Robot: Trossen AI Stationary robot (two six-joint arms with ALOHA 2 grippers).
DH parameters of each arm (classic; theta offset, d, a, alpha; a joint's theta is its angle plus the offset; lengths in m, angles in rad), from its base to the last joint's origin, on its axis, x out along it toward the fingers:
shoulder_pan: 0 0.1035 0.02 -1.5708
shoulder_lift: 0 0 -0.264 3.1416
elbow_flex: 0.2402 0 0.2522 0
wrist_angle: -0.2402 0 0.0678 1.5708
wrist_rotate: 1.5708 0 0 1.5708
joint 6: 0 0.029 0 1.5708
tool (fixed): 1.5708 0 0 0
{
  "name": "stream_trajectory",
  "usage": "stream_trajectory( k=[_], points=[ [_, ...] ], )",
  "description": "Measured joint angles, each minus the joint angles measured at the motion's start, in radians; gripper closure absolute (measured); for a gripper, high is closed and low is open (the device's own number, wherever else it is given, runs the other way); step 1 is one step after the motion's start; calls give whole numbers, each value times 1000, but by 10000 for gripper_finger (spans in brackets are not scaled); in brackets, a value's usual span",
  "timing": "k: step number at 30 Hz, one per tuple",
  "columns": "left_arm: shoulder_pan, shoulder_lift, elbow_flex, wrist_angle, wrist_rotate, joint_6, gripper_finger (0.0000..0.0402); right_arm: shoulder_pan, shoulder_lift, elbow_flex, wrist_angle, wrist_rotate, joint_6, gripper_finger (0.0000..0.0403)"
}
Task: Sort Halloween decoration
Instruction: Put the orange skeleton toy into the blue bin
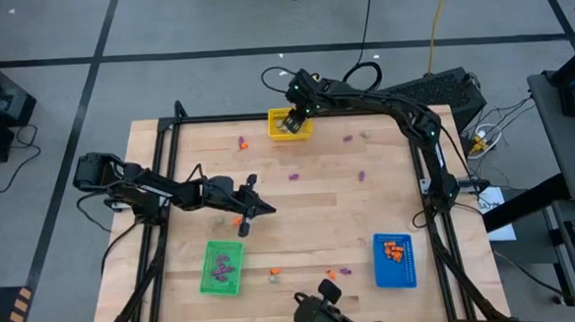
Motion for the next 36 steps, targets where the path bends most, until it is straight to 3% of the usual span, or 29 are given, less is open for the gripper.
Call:
stream_trajectory(
  k=[7,9,16,21,29,36],
  points=[
    [0,0,0,0,-18,-6,393,52,-39,-16,64,4,-93,379],
    [0,0,0,1,-25,-6,393,75,-41,-44,121,4,-102,395],
    [1,0,0,6,-28,-6,393,165,-41,-157,318,11,-101,401],
    [1,0,1,4,-28,1,393,224,-60,-220,401,104,-116,402],
    [1,0,1,-10,-28,0,393,278,-236,-528,695,105,-92,402],
    [-2,0,5,-21,-37,-45,393,330,-453,-811,743,110,-30,403]
  ],
)
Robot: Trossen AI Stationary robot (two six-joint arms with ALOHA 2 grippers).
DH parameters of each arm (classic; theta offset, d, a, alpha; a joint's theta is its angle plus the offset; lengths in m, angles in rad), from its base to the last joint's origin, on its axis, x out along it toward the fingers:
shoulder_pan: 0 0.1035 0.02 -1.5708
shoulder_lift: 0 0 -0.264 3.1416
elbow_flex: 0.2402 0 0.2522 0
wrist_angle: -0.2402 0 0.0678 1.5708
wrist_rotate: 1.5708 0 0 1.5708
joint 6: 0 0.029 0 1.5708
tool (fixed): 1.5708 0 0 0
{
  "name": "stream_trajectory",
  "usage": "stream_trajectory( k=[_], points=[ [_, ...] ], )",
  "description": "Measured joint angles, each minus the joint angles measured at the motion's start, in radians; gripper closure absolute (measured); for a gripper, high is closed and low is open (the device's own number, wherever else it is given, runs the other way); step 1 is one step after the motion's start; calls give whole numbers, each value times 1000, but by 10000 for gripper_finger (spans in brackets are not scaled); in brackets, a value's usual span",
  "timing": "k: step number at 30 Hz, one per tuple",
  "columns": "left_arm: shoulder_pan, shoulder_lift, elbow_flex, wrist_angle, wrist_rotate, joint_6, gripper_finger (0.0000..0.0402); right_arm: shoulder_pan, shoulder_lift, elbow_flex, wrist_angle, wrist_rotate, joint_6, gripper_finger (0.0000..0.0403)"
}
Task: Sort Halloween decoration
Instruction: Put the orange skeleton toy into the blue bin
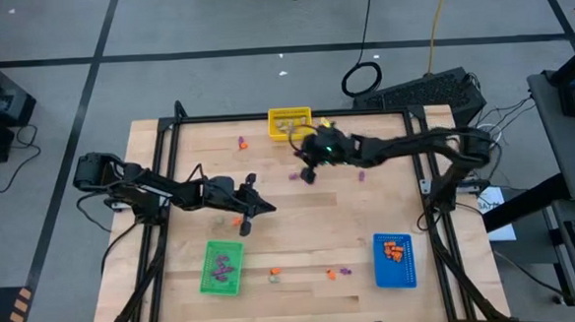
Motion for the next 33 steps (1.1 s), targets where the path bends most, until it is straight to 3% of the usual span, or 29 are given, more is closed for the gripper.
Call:
stream_trajectory(
  k=[7,13,17,26,33],
  points=[
    [-4,0,47,-137,-17,-8,393,104,-241,-194,-76,49,52,403],
    [-51,0,100,-243,-43,-14,393,212,-347,-233,-251,156,101,403],
    [-100,0,153,-354,-92,-14,393,288,-380,-234,-349,158,153,403],
    [-135,0,163,-373,-164,-15,393,505,-343,-225,-417,151,410,403],
    [-135,0,159,-369,-175,-15,393,663,-211,-102,-543,153,621,403]
  ],
)
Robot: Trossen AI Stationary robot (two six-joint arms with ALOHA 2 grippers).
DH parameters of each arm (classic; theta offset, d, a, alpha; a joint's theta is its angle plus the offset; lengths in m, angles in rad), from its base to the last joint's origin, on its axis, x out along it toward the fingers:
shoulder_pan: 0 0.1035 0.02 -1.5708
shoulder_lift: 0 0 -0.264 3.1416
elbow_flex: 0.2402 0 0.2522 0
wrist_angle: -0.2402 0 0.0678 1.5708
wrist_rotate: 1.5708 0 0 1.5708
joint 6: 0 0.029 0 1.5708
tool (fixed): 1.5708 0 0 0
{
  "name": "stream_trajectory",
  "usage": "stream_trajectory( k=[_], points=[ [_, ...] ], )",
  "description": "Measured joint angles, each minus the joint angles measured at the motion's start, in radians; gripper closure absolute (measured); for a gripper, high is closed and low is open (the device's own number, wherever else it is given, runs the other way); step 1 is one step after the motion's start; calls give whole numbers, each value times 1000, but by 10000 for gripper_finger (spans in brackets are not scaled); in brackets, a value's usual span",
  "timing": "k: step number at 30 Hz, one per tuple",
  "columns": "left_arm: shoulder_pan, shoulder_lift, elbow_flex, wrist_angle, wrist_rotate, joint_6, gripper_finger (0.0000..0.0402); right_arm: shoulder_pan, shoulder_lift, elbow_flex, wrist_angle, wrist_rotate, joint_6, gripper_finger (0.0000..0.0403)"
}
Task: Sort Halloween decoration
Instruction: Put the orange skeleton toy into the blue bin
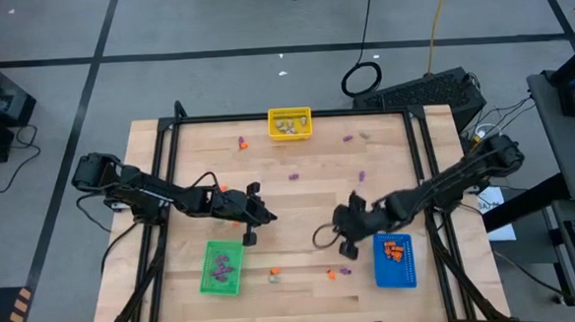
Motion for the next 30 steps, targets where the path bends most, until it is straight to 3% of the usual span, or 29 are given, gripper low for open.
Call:
stream_trajectory(
  k=[6,12,19,24,30],
  points=[
    [0,0,0,5,-28,0,393,90,191,180,-99,-22,117,376],
    [0,0,0,5,-28,-22,393,142,362,390,-313,-107,248,308],
    [-1,0,-1,13,-28,-23,393,193,488,520,-344,-135,388,236],
    [0,0,-1,37,-27,-16,393,195,551,536,-348,-126,472,231],
    [0,0,-1,34,-24,-18,393,192,593,541,-361,-111,516,255]
  ],
)
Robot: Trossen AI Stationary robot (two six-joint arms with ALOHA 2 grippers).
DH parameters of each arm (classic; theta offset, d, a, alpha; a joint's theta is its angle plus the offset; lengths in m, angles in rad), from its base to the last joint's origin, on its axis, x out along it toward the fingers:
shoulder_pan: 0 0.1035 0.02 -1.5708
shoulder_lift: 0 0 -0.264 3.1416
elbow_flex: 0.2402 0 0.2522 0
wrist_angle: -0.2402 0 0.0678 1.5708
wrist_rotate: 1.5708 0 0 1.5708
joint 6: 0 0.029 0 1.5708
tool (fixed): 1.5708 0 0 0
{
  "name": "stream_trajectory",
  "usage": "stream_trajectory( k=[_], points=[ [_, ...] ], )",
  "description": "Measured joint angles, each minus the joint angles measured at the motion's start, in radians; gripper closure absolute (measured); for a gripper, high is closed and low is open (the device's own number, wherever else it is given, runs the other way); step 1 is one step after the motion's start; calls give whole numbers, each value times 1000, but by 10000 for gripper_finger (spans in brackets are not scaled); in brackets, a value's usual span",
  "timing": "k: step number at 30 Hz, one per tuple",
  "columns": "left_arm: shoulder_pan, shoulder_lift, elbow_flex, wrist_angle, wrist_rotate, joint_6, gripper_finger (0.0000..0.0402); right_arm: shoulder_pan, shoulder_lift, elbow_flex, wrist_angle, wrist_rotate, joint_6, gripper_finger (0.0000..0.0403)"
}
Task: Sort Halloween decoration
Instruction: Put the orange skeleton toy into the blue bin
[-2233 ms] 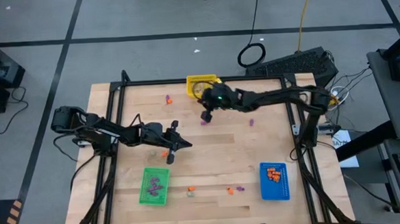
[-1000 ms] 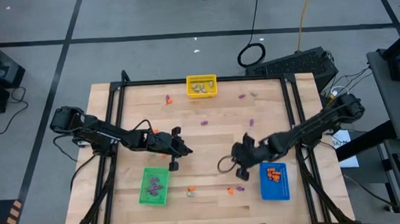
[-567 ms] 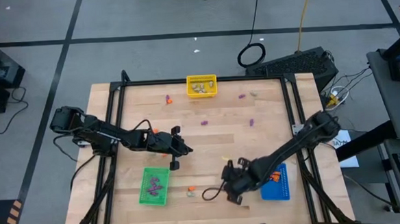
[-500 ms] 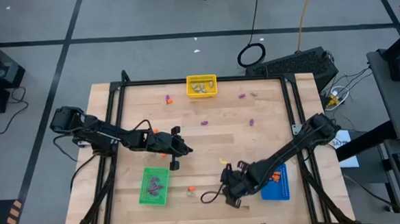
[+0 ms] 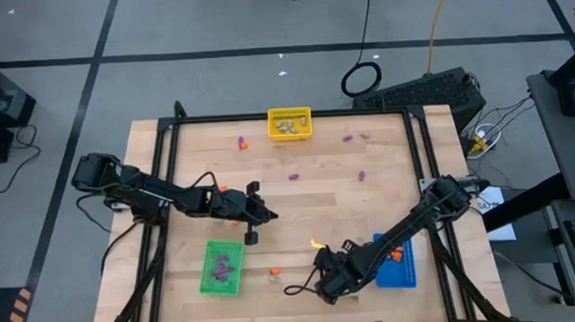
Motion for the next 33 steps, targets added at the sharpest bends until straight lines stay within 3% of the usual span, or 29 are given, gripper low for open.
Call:
stream_trajectory(
  k=[5,13,18,24,33],
  points=[
    [0,0,0,-2,1,-6,393,0,-5,-2,-11,47,7,293],
    [0,0,0,0,3,-17,393,0,-8,3,-26,63,-60,387],
    [-6,0,0,5,4,-54,393,14,-44,-2,-23,92,-72,381],
    [-16,0,0,12,3,-35,393,43,-177,0,-88,146,-71,386],
    [-11,0,0,26,2,-31,393,141,-345,0,-503,137,163,386]
  ],
)
